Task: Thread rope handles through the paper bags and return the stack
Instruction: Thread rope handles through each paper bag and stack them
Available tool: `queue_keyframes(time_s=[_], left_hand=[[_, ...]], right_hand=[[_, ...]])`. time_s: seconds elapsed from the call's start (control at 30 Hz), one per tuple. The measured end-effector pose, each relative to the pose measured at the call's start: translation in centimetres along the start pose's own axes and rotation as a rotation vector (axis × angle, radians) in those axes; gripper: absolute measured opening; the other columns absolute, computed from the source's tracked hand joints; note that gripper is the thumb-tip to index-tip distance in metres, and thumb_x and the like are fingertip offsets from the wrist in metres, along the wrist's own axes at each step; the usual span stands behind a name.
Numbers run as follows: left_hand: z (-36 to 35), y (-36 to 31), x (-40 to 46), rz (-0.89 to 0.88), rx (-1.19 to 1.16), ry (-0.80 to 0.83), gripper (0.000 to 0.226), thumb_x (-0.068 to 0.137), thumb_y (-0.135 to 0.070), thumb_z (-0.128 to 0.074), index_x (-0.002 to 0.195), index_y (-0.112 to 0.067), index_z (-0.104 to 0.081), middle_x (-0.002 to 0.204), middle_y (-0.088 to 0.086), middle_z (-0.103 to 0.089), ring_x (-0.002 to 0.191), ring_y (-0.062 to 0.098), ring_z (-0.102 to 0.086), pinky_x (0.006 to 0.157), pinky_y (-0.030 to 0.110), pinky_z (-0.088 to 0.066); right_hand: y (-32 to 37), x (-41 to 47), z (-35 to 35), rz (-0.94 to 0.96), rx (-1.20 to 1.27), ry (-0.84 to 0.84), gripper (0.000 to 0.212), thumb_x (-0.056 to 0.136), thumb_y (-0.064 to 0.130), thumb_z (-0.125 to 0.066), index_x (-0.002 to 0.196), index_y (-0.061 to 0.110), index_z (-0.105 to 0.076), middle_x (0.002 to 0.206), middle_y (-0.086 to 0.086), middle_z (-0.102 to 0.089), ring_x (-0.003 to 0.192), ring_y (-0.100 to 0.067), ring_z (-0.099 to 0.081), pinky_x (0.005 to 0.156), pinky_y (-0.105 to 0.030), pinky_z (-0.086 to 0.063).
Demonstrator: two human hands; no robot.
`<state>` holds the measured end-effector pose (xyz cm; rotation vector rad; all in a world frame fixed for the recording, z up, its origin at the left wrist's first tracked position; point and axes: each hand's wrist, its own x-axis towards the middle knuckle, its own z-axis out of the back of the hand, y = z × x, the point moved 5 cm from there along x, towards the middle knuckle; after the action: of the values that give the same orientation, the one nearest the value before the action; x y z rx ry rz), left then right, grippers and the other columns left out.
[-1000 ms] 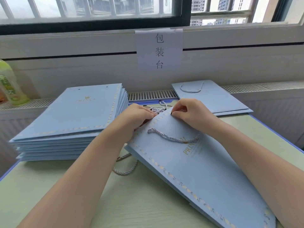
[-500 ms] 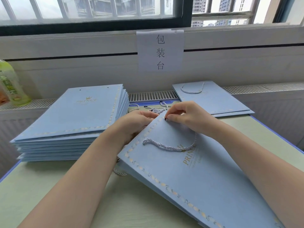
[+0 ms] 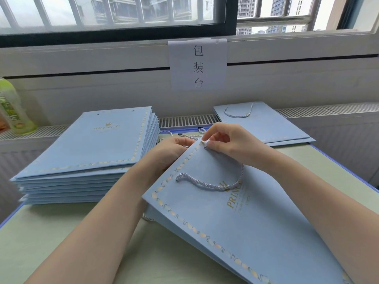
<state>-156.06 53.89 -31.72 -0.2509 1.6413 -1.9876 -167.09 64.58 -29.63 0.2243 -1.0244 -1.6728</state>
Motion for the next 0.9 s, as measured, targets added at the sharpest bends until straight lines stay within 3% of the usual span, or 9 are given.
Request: queue_keyframes(time_s=[0.23, 0.3, 0.37, 0.5, 0.63, 0.77, 0.9], left_hand=[[0.0, -0.9, 0.2, -0.021, 0.096, -0.065, 0.034, 0.083, 0.015, -0.048, 0.068, -0.012, -0.064, 0.062, 0.001, -0.064, 0.054, 0.014, -0.058, 0.048, 0.019, -0.049], [0.0, -0.7, 0.3, -0.022, 0.113, -0.071, 0.039, 0.082, 0.016, -0.045, 0.064, -0.012, -0.066, 0.060, 0.000, -0.065, 0.057, 0.015, -0.057, 0.054, 0.022, -0.049], [0.0, -0.4, 0.3, -0.026, 0.106, -0.070, 0.038, 0.084, 0.014, -0.045, 0.068, -0.012, -0.067, 0.067, 0.004, -0.067, 0.060, 0.017, -0.058, 0.062, 0.027, -0.049], [0.2, -0.2, -0.2, -0.059, 0.099, -0.119, 0.020, 0.094, -0.007, -0.054, 0.079, -0.011, -0.067, 0.072, 0.005, -0.066, 0.059, 0.014, -0.058, 0.057, 0.022, -0.049], [0.3, -0.2, -0.2, -0.071, 0.213, -0.139, 0.019, 0.093, -0.027, -0.059, 0.082, -0.015, -0.069, 0.074, 0.003, -0.067, 0.057, 0.011, -0.056, 0.055, 0.019, -0.046], [-0.2, -0.7, -0.7, -0.101, 0.363, -0.084, 0.017, 0.087, -0.029, -0.067, 0.071, -0.021, -0.065, 0.066, -0.006, -0.060, 0.061, 0.008, -0.050, 0.057, 0.022, -0.036], [-0.4, -1.0, -0.8, -0.098, 0.395, -0.076, 0.029, 0.090, -0.030, -0.063, 0.062, -0.020, -0.060, 0.052, -0.007, -0.053, 0.052, 0.009, -0.045, 0.055, 0.022, -0.034]], right_hand=[[-0.3, -0.3, 0.5, -0.083, 0.111, -0.045, 0.009, 0.088, 0.008, -0.062, 0.092, 0.015, -0.065, 0.075, 0.003, -0.058, 0.064, -0.006, -0.055, 0.064, -0.014, -0.045], [-0.3, -0.3, 0.4, -0.098, 0.118, -0.033, 0.009, 0.088, 0.009, -0.062, 0.092, 0.016, -0.066, 0.075, 0.002, -0.059, 0.064, -0.006, -0.056, 0.065, -0.014, -0.046], [-0.3, -0.4, 0.4, -0.104, 0.120, -0.019, 0.008, 0.088, 0.008, -0.062, 0.093, 0.014, -0.066, 0.076, 0.001, -0.060, 0.065, -0.007, -0.057, 0.068, -0.017, -0.047], [-0.3, -0.4, 0.2, -0.106, 0.118, -0.022, 0.010, 0.088, 0.005, -0.061, 0.092, 0.013, -0.066, 0.075, 0.000, -0.061, 0.067, -0.008, -0.057, 0.072, -0.023, -0.048], [-0.3, -0.2, 1.7, -0.095, 0.276, -0.242, 0.019, 0.089, -0.001, -0.057, 0.085, 0.017, -0.064, 0.073, -0.001, -0.057, 0.061, -0.008, -0.052, 0.065, -0.019, -0.046], [-0.9, -0.2, 3.9, -0.105, 0.537, -0.490, 0.019, 0.090, 0.001, -0.057, 0.086, 0.018, -0.064, 0.075, 0.002, -0.059, 0.063, -0.008, -0.055, 0.070, -0.021, -0.048], [-1.5, -0.3, 4.4, -0.120, 0.579, -0.582, 0.018, 0.091, 0.003, -0.057, 0.088, 0.019, -0.064, 0.076, 0.001, -0.059, 0.064, -0.008, -0.054, 0.069, -0.021, -0.046]])
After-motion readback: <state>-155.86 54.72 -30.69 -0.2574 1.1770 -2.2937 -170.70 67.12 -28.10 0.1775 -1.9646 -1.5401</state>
